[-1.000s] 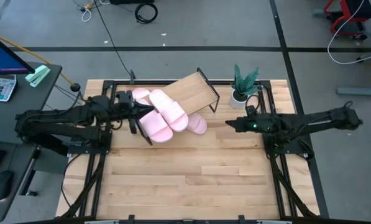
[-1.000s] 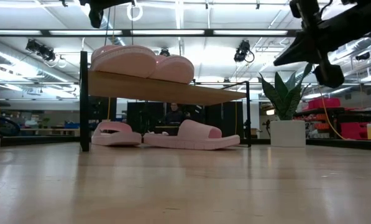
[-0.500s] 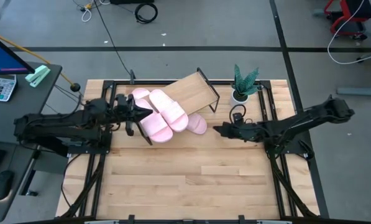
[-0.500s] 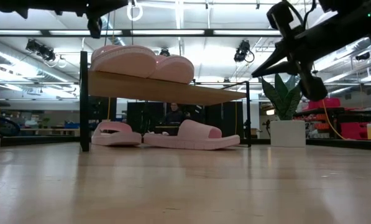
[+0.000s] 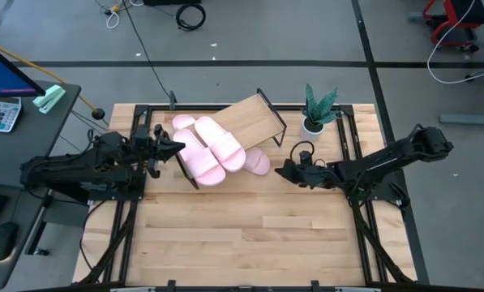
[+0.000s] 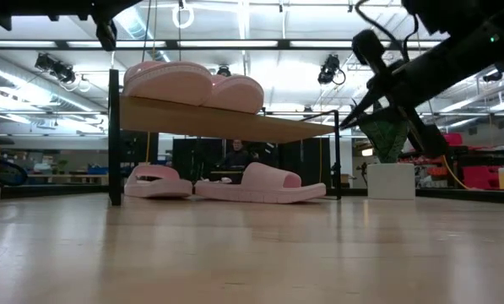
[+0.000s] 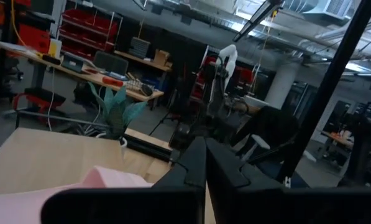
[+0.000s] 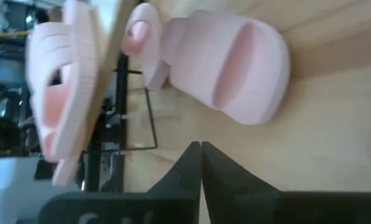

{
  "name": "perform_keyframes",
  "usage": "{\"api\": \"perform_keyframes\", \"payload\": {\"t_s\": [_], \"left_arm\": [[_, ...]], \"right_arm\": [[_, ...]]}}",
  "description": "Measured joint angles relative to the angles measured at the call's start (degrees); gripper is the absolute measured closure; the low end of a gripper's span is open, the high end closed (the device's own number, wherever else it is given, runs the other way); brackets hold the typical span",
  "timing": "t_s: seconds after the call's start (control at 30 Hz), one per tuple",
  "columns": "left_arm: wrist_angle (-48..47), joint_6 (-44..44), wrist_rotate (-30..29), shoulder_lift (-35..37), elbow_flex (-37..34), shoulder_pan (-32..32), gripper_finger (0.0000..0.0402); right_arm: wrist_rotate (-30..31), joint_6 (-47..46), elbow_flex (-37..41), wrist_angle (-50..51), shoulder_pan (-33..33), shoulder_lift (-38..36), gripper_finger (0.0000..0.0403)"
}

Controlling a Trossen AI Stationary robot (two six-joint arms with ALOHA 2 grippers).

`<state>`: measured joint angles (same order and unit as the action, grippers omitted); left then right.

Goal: Pick and place slides into the shelf
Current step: Put the pink slipper on the shelf

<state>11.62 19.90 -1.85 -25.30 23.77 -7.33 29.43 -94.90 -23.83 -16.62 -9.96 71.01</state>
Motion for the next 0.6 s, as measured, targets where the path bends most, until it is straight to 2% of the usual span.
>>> {"api": "perform_keyframes", "payload": {"t_s": [0.17, 0.43, 0.6], "left_arm": [[-1.7, -0.1, 0.0, 1.0, 0.0, 0.0, 0.0379], [-2.7, 0.4, 0.0, 1.1, 0.0, 0.0, 0.0397], [-2.6, 0.5, 0.0, 1.1, 0.0, 0.0, 0.0380]], "right_arm": [[-1.7, -4.6, 0.0, -1.0, 0.0, 3.2, 0.0344], [-0.8, -7.4, -0.9, -3.2, 1.2, 7.3, 0.0219], [-0.8, -11.6, -2.7, -3.2, 3.6, 10.7, 0.0165]]}}
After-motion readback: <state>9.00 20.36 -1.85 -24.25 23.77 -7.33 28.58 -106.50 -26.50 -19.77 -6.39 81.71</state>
